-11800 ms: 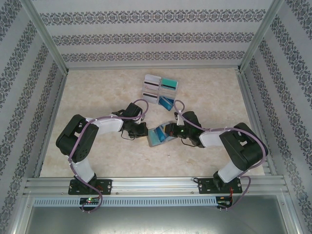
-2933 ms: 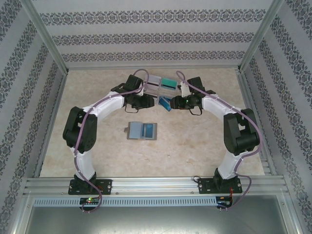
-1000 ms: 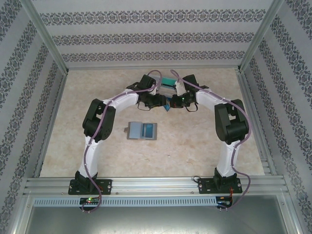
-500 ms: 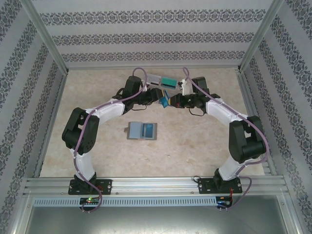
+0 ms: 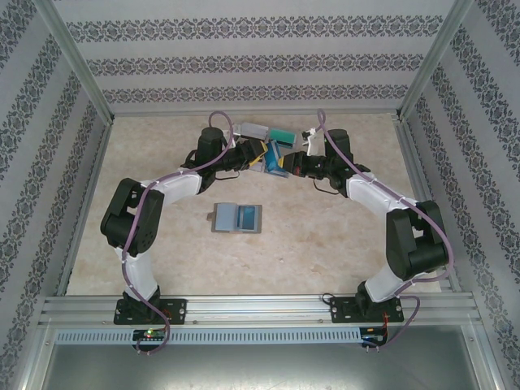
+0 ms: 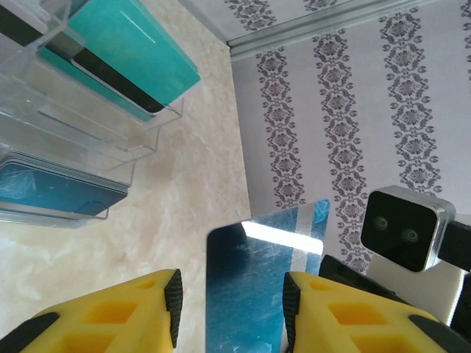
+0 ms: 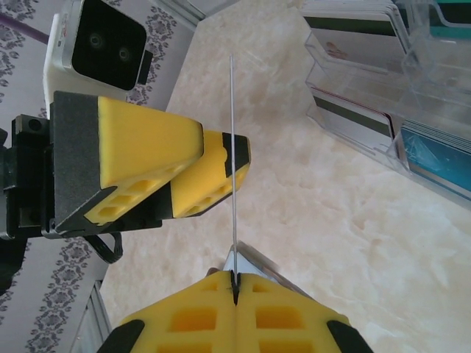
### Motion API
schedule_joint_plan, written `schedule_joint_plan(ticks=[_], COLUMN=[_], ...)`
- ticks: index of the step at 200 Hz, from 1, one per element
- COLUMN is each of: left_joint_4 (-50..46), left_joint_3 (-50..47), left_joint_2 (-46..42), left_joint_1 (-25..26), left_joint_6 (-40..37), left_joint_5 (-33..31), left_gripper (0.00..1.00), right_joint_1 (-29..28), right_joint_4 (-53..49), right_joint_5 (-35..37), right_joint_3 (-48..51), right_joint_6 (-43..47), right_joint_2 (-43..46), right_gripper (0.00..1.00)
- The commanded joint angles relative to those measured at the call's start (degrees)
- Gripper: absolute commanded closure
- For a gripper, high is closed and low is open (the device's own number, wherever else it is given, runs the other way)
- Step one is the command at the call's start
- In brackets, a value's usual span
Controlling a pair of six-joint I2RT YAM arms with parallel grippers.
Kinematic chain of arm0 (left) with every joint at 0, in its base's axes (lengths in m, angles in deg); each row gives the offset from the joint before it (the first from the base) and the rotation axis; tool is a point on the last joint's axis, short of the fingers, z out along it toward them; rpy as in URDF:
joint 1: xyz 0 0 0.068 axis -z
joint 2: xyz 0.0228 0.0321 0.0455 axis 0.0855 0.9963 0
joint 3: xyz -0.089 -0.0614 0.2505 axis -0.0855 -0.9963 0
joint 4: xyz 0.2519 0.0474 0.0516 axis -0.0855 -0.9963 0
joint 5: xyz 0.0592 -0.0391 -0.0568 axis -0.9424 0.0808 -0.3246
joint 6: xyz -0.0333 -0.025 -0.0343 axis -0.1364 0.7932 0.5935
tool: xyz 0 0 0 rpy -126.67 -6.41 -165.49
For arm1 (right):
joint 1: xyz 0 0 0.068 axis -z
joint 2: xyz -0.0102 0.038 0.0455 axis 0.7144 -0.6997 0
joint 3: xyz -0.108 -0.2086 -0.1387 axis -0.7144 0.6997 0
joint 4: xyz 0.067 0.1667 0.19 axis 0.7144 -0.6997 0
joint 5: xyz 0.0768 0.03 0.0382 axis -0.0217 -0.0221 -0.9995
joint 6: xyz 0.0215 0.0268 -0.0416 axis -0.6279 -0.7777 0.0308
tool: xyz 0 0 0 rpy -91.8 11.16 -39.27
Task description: Put the credit cards into the card holder
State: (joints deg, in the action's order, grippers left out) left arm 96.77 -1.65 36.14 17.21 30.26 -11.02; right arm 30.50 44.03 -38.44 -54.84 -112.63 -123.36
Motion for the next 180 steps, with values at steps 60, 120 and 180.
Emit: schedule_joint_plan(ticks=[60, 120, 180], left_joint_4=[5.92, -1.16, -2.65], left_joint_3=[3.90, 6.14, 7.32], left_joint_2=[1.02, 0.21, 0.65], left_joint_1=[-0.12, -0.74, -0.64], left_joint_6=[2.16, -3.22, -4.03], left_joint_5=[4.99, 9.05, 13.25], left_gripper=[0.84, 1.00, 1.00], right_joint_1=[0.49, 3.74, 3.76], right_joint_4=[6.92, 5.32, 5.76], right_joint_5=[-6.80, -8.22, -9.10], right_joint_3=[0.22, -0.32, -2.70], right_joint_6=[-5.64, -4.95, -5.22], right_joint_2=[-1.33, 0.08, -1.17], right_gripper=[0.96, 0.60, 0.64])
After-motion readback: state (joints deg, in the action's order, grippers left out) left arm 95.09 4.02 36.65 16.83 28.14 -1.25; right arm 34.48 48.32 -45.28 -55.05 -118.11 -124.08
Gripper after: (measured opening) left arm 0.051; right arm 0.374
